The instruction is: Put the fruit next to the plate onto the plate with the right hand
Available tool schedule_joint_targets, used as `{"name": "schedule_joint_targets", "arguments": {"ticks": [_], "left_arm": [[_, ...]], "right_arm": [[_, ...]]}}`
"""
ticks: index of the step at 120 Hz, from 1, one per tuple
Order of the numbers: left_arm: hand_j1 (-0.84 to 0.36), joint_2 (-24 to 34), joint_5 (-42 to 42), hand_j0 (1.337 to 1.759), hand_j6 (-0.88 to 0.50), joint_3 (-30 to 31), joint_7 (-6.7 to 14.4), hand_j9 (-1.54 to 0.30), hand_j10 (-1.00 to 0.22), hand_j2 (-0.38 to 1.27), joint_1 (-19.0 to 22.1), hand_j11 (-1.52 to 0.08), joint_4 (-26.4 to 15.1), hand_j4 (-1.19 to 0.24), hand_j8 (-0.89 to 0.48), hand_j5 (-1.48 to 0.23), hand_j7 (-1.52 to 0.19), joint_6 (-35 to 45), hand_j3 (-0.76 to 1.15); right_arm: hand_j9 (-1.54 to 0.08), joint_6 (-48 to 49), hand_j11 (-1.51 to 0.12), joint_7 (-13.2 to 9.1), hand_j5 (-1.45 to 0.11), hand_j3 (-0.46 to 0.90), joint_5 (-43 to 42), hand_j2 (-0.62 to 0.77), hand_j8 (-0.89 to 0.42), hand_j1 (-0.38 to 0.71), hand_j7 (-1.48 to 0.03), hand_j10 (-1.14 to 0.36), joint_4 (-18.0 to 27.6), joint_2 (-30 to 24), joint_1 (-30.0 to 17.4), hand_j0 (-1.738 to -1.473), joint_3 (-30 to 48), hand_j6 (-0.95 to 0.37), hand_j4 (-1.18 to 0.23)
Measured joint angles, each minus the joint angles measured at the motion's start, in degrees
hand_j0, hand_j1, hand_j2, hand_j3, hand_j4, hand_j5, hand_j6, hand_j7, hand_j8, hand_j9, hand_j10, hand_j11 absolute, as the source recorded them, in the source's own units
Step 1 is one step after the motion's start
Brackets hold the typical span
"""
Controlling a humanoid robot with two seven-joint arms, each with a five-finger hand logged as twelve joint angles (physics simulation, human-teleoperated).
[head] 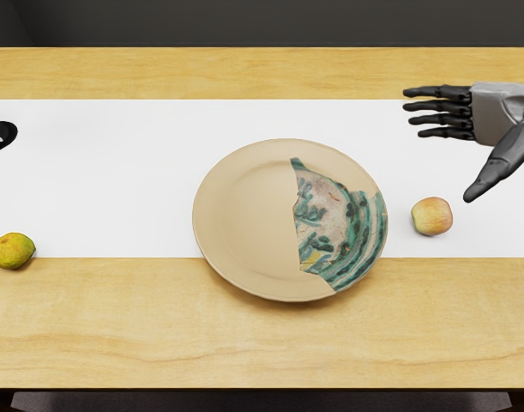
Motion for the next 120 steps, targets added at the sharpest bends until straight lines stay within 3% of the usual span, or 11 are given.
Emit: {"name": "schedule_joint_targets", "arguments": {"ticks": [23, 32, 65, 82, 103, 120], "left_arm": [[0.07, 0.00, 0.00, 1.658, -0.23, 0.00, 0.00, -0.30, -0.23, 0.05, 0.00, -0.30, 0.02, -0.23, -0.23, -0.30, -0.30, 0.00, 0.00], [0.07, 0.00, 0.00, 1.658, -0.23, 0.00, 0.00, -0.30, -0.23, 0.05, 0.00, -0.30, 0.01, -0.23, -0.23, -0.30, -0.30, 0.00, 0.00], [0.07, 0.00, 0.00, 1.658, -0.23, 0.00, 0.00, -0.30, -0.23, 0.05, 0.00, -0.30, 0.02, -0.23, -0.23, -0.30, -0.30, 0.00, 0.00], [0.07, 0.00, 0.00, 1.658, -0.23, 0.00, 0.00, -0.30, -0.23, 0.05, 0.00, -0.30, 0.02, -0.23, -0.23, -0.30, -0.30, 0.00, 0.00], [0.07, 0.00, 0.00, 1.658, -0.23, 0.00, 0.00, -0.30, -0.23, 0.05, 0.00, -0.30, 0.02, -0.23, -0.23, -0.30, -0.30, 0.00, 0.00], [0.07, 0.00, 0.00, 1.658, -0.23, 0.00, 0.01, -0.30, -0.23, 0.05, 0.00, -0.30, 0.03, -0.23, -0.23, -0.30, -0.30, 0.00, 0.00]], "right_arm": [[-0.05, 0.00, -0.05, -0.07, -0.05, 0.00, -0.68, -0.01, -0.04, -0.30, -0.05, -0.04, -0.08, -0.04, -0.09, -1.658, 0.03, -0.04, -0.04], [-0.05, -1.12, -0.05, -1.25, -0.05, 0.00, -2.34, -0.01, -0.04, -0.30, -0.05, -0.04, 0.21, 0.03, -0.14, -1.658, -1.10, -0.04, -0.04], [-0.05, -13.16, -0.05, -3.25, -0.05, 0.00, -26.21, -0.01, -0.04, -0.31, -0.05, -0.04, 2.90, 4.30, 0.77, -1.658, -2.10, -0.04, -0.04], [-0.04, -19.66, -0.04, -8.36, -0.04, 0.00, -33.52, 0.00, -0.04, -0.31, -0.04, -0.04, 3.49, 6.08, -0.77, -1.658, -2.70, -0.04, -0.04], [-0.05, -28.72, -0.05, -11.11, -0.05, 0.00, -41.87, 0.00, -0.04, -0.31, -0.05, -0.04, 3.93, 9.68, -5.37, -1.658, -3.02, -0.04, -0.04], [-0.08, -35.03, -0.08, -15.09, -0.08, 0.00, -47.30, -0.01, -0.07, -0.28, -0.08, -0.07, 3.81, 13.55, -8.15, -1.658, -3.08, -0.07, -0.07]]}}
